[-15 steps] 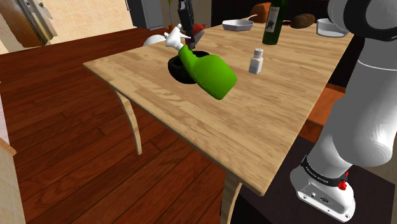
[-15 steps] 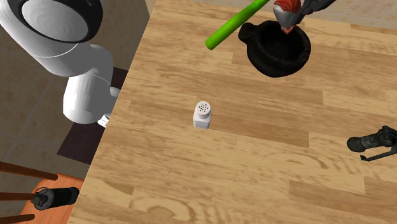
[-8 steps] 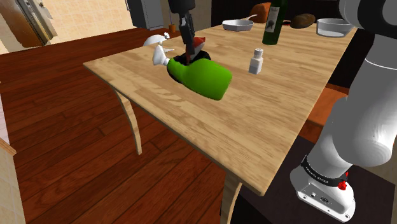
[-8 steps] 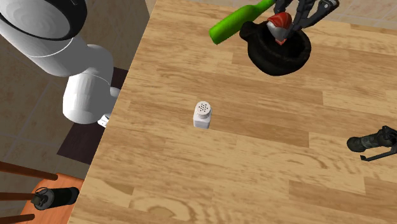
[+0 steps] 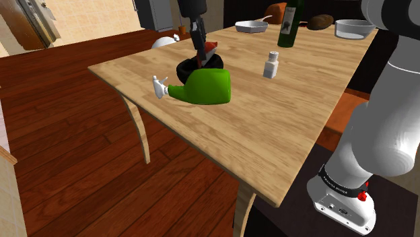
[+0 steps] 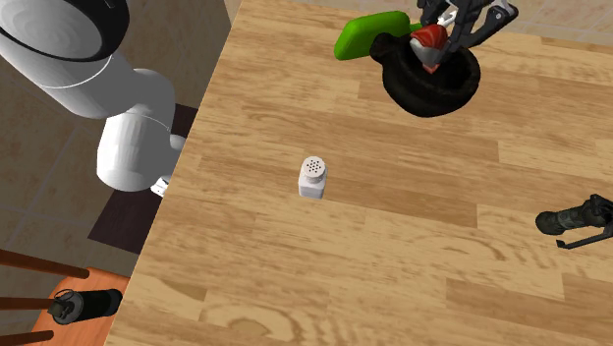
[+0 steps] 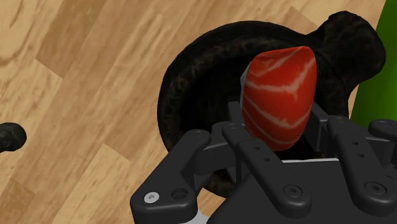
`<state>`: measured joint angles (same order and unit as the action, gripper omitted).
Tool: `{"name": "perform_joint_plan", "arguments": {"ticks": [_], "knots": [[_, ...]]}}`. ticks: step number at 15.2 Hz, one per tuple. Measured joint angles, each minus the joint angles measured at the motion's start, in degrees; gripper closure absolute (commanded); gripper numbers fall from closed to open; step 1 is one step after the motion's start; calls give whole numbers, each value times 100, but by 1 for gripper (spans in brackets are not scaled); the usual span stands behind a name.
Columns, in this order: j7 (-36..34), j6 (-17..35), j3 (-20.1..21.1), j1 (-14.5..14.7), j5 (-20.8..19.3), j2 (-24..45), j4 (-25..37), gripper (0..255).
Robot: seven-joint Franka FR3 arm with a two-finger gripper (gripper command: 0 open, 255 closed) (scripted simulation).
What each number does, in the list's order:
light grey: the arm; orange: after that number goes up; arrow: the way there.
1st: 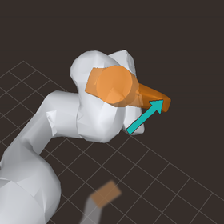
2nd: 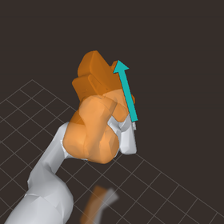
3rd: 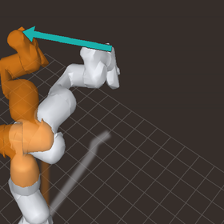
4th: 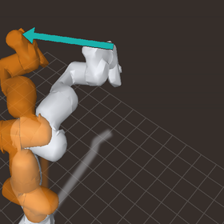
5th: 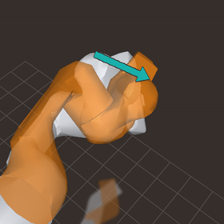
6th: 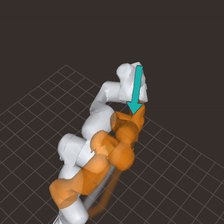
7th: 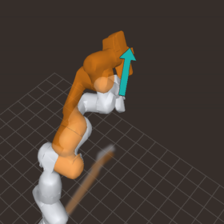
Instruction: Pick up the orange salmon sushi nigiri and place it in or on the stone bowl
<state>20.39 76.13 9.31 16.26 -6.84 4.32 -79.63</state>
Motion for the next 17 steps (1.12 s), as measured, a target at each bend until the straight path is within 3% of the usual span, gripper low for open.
{"name": "perform_joint_plan", "arguments": {"ticks": [6, 11, 17], "knots": [[0, 1, 0, 0, 0, 0, 0, 0], [-33, -892, 64, 121, -127, 588, 1468, 0], [-22, -1009, 65, 129, -142, 647, 1640, 0]]}}
